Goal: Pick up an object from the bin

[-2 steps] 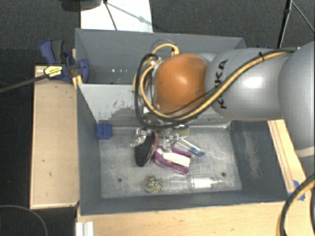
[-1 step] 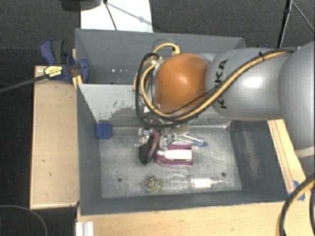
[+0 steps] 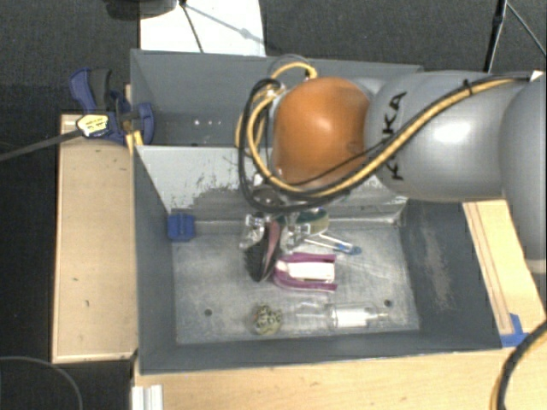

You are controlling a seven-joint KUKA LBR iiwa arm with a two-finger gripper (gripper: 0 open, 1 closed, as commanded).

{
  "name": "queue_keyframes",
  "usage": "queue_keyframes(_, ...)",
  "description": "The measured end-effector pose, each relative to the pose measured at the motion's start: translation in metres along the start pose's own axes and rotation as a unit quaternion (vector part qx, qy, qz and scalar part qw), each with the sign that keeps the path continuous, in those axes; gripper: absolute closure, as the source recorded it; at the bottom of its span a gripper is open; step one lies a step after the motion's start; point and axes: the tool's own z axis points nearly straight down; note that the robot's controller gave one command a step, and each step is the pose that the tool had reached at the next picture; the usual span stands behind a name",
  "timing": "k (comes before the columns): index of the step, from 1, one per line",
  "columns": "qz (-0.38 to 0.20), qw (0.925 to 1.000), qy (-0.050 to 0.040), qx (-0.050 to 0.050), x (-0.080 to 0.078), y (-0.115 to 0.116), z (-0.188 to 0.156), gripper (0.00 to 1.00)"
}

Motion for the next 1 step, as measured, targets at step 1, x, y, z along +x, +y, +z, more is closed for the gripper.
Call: queue_keyframes(1,0.005,1.0,0.0002,0.001,-0.0013,-0.0013,-0.0446,1.0)
